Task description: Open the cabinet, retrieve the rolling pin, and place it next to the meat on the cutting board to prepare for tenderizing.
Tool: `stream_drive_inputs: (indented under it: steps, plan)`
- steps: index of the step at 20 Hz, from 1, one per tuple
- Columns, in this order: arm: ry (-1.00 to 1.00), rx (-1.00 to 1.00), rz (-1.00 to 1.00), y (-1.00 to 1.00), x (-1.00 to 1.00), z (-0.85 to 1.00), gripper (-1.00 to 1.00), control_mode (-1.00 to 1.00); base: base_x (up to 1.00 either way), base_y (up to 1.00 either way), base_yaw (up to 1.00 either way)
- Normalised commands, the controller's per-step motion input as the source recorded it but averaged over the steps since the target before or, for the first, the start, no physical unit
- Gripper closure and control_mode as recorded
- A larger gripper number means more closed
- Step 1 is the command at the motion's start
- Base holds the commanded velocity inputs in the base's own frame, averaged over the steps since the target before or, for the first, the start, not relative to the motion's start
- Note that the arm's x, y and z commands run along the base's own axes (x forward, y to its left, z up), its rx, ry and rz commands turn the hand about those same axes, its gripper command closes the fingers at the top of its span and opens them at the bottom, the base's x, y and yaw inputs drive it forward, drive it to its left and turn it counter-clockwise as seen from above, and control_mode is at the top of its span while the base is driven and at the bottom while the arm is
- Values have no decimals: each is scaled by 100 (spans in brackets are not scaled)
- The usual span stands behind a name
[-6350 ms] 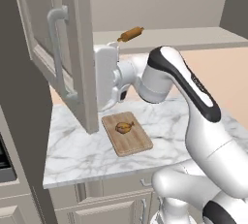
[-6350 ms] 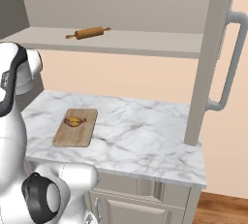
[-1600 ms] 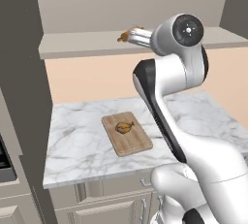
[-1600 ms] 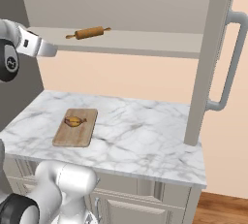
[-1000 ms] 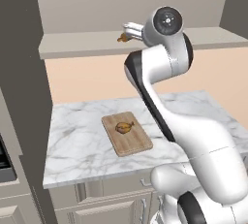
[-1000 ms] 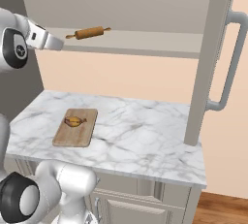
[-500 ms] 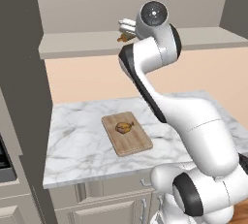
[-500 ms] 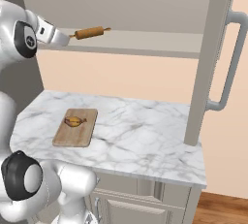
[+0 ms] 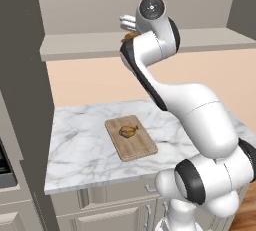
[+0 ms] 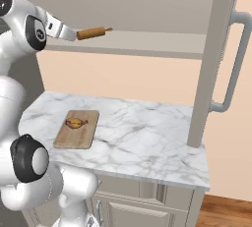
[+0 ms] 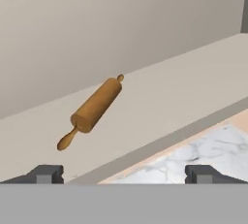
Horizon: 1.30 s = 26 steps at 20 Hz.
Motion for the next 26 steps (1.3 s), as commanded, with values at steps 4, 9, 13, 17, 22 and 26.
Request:
stream_drive_inputs:
  steps: [4,9,13,17,22,26]
  plan:
    - [0,0,-3,0,30,0,-100,-100,0,0,0]
    - [1,0,-3,0,23,0,-100,-100,0,0,0]
    - [3,0,-2,0,23,-3,-100,-100,0,0,0]
    - [6,0,0,5,22,-10,-100,-100,0,0,0]
    - [5,0,0,9,23,-12,-100,-100,0,0,0]
    - [1,0,0,9,26,-10,-100,-100,0,0,0]
